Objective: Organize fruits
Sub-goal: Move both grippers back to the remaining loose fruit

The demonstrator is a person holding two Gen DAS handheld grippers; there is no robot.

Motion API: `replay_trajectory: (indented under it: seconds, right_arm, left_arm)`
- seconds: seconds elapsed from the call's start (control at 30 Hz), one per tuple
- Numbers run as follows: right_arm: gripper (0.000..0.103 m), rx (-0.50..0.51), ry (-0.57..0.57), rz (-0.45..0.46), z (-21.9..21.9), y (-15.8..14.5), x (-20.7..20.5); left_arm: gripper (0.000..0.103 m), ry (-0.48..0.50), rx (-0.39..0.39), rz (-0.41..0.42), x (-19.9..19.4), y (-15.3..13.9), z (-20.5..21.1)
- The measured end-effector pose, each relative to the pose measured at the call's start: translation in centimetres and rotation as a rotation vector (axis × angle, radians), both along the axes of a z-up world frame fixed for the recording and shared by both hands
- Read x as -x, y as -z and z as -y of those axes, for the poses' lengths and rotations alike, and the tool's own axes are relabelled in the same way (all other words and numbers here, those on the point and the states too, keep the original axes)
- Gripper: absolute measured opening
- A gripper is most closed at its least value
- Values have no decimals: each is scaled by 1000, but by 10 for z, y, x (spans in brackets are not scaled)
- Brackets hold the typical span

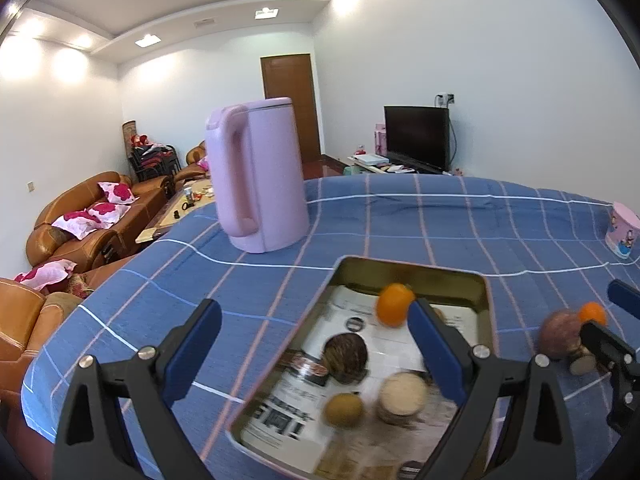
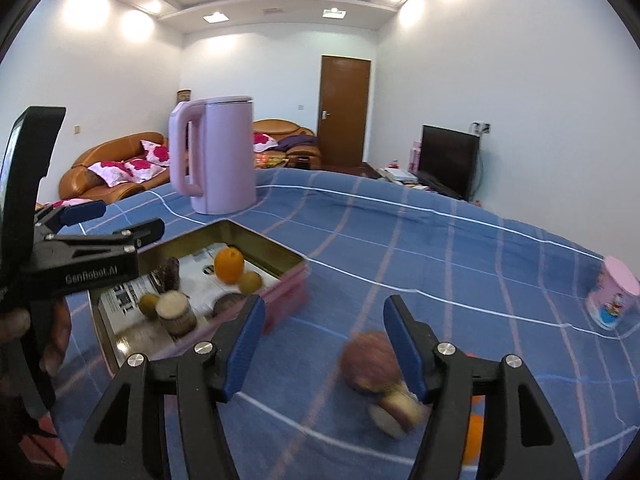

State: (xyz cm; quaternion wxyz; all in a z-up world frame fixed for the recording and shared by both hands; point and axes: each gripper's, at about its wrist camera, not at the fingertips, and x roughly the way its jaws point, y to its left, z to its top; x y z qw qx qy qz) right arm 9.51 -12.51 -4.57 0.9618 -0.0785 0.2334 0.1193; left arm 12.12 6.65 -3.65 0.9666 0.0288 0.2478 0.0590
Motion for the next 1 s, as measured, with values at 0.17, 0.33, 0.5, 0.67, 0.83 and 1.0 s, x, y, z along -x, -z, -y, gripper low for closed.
replay_trajectory:
  seconds: [0.17, 0.33, 0.5, 0.67, 0.83, 1.0]
  right_arm:
    - [63, -11, 85, 18, 43, -5, 19]
    - [64, -47, 220, -6, 97, -6, 28]
    - [64, -71, 259, -64, 117, 3, 26]
    - [64, -58, 202, -121, 111, 12, 22]
    - [64, -44, 140, -216, 102, 23, 8]
    - [64, -34, 125, -287, 98, 34, -3]
  left_arm:
    - [96, 55, 10, 9, 11, -3, 26]
    - [96, 130, 11, 3, 19, -2, 58]
    - [96, 187, 7, -31, 22, 5, 86]
    - [96, 227, 4, -53, 27, 12, 105]
    - [96, 253, 1, -72, 30, 18, 119]
    - [96, 271, 3, -86, 30, 22, 125]
